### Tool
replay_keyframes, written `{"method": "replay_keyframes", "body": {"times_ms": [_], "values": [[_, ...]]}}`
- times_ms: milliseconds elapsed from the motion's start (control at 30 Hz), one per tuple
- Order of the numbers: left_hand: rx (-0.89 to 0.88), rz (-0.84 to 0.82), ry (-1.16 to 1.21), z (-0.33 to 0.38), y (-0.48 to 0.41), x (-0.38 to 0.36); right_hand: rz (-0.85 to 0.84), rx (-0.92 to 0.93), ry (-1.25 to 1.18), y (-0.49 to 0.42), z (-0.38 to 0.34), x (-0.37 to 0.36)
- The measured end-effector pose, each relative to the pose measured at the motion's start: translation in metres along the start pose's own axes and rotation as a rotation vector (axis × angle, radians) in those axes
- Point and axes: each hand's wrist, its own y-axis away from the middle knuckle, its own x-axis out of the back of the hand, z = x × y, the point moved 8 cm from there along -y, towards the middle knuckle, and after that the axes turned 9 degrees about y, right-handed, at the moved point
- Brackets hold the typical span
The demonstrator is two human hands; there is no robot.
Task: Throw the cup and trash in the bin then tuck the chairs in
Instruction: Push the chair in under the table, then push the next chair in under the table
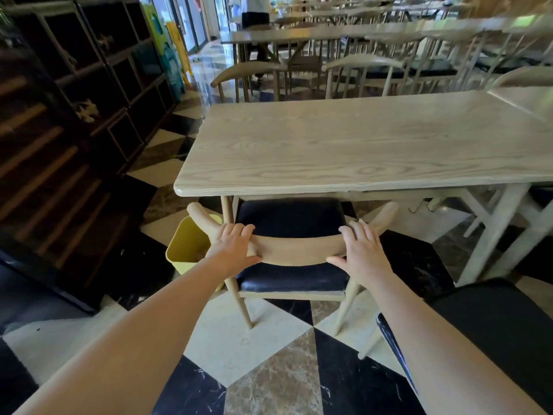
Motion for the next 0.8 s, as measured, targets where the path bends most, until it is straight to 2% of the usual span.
{"method": "replay_keyframes", "body": {"times_ms": [200, 400, 667, 800], "values": [[0.082, -0.025, 0.089, 0.023, 0.046, -0.006, -0.144, -0.034, -0.093, 0.050, -0.018, 0.013], [-0.023, -0.183, 0.053, 0.073, 0.098, 0.004, -0.326, -0.109, -0.179, 0.113, -0.011, 0.054], [-0.129, -0.502, 0.005, 0.131, 0.208, 0.068, -0.602, -0.141, -0.336, 0.247, -0.014, 0.171], [-0.241, -0.573, -0.076, 0.175, 0.274, 0.118, -0.664, -0.203, -0.224, 0.326, -0.005, 0.243]]}}
